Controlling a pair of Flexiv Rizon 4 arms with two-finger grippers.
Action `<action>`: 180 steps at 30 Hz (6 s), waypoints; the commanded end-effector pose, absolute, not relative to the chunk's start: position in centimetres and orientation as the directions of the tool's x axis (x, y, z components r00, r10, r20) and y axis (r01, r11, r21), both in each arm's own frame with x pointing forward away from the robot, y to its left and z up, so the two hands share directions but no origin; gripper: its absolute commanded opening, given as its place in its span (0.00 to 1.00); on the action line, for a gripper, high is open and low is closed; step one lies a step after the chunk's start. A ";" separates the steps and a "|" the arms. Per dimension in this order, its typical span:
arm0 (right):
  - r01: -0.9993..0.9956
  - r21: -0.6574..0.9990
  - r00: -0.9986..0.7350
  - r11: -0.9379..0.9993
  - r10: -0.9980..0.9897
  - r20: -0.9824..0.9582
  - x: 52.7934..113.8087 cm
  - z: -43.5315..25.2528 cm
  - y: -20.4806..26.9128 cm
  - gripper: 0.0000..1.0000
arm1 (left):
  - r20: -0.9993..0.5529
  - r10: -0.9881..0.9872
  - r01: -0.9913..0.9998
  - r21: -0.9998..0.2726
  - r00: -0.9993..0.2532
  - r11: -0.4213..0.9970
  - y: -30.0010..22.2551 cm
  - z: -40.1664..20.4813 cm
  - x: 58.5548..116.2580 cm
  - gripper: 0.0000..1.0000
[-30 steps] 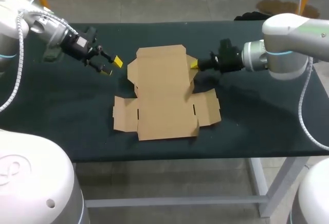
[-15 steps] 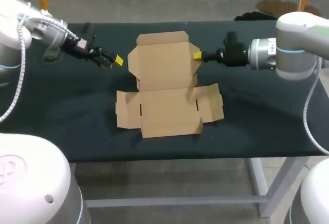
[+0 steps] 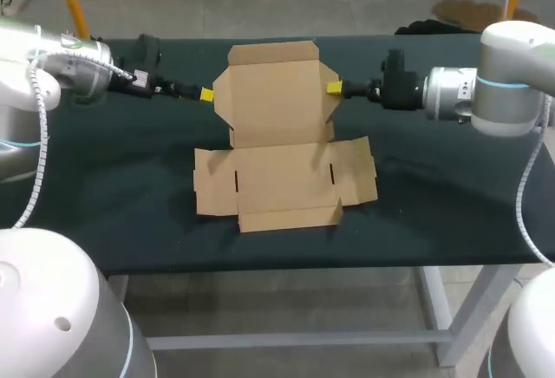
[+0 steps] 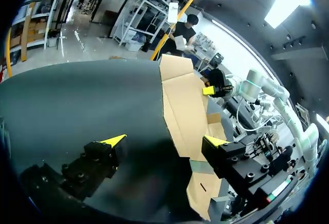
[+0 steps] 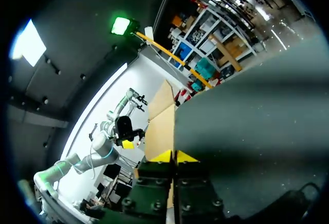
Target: Assemble the packaging by folding the flat box into shape, placing the metal phone stand inside, and closing the box properly
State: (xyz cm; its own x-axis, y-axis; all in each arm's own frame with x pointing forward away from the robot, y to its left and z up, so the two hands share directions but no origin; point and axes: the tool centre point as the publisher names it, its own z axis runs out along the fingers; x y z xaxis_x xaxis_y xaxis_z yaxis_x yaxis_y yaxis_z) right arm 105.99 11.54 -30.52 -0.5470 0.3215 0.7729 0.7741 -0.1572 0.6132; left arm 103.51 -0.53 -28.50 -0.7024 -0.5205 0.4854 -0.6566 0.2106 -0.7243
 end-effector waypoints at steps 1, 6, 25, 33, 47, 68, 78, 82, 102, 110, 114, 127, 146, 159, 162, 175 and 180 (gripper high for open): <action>0.758 0.630 -0.573 -0.169 0.289 0.767 106.3 -30.6 11.2 0.00 | 0.482 -0.511 -0.626 -0.765 -0.712 0.150 -0.5 -28.2 103.9 1.00; 0.738 0.648 -0.594 -0.187 0.274 0.756 106.5 -29.9 10.9 0.00 | 0.482 -0.511 -0.626 -0.765 -0.712 0.150 -0.5 -28.2 103.9 1.00; 0.683 0.700 -0.662 -0.207 0.229 0.713 107.4 -29.1 11.7 0.00 | 0.400 -0.329 -0.468 -0.869 -0.855 0.162 -3.5 -28.3 105.8 1.00; 0.668 0.710 -0.677 -0.223 0.214 0.704 108.1 -28.6 12.1 0.00 | 0.396 -0.219 -0.434 -0.886 -0.892 0.165 -4.9 -28.3 107.2 0.94; 0.643 0.731 -0.705 -0.228 0.195 0.682 109.0 -27.7 12.8 0.00 | 0.370 -0.145 -0.392 -0.903 -0.918 0.179 -7.3 -27.4 107.7 0.70; 0.633 0.739 -0.719 -0.230 0.181 0.671 109.4 -27.3 13.4 0.00 | 0.366 -0.042 -0.367 -0.912 -0.930 0.184 -9.4 -27.1 108.1 0.41; 0.629 0.743 -0.723 -0.230 0.179 0.668 109.5 -27.2 13.4 0.00 | 0.365 -0.036 -0.365 -0.913 -0.930 0.180 -9.5 -27.0 108.1 0.21; 0.626 0.744 -0.724 -0.233 0.179 0.666 109.4 -27.1 13.3 0.00 | 0.363 -0.032 -0.362 -0.915 -0.931 0.178 -9.5 -27.0 108.1 0.10; 0.609 0.771 -0.717 -0.188 0.287 0.636 108.4 -25.6 12.0 0.52 | 0.351 -0.023 -0.349 -0.919 -0.936 0.185 -9.2 -26.6 108.1 0.00; 0.578 0.805 -0.707 -0.133 0.410 0.576 106.1 -24.3 10.5 0.46 | 0.352 -0.039 -0.353 -0.918 -0.935 0.180 -9.3 -26.2 108.8 0.00; 0.564 0.815 -0.694 -0.131 0.459 0.554 104.7 -24.4 9.2 0.33 | 0.350 -0.043 -0.352 -0.920 -0.936 0.172 -9.4 -25.8 109.2 0.00; 0.513 0.855 -0.694 -0.075 0.550 0.465 100.3 -24.3 6.7 0.00 | 0.318 -0.083 -0.327 -0.933 -0.944 0.151 -10.6 -24.1 109.1 0.00; 0.515 0.857 -0.609 -0.016 0.697 0.379 97.6 -25.8 5.9 0.00 | 0.306 -0.106 -0.319 -0.937 -0.946 0.145 -11.1 -23.1 109.1 0.00; 0.417 0.909 -0.691 0.025 0.658 0.299 96.1 -25.6 6.3 0.00 | 0.275 -0.124 -0.291 -0.948 -0.953 0.129 -11.1 -22.0 109.2 0.00; 0.386 0.922 -0.712 0.024 0.644 0.280 94.8 -25.8 5.9 0.00 | 0.259 -0.125 -0.274 -0.954 -0.958 0.123 -11.0 -21.2 108.7 0.00; 0.289 0.954 -0.745 0.084 0.645 0.169 89.1 -26.6 5.8 0.00 | 0.199 -0.128 -0.218 -0.963 -0.972 0.161 -12.2 -18.8 105.7 0.00; 0.267 0.959 -0.755 0.093 0.638 0.148 87.9 -27.1 5.9 0.00 | 0.171 -0.134 -0.194 -0.964 -0.976 0.181 -12.8 -17.8 104.3 0.00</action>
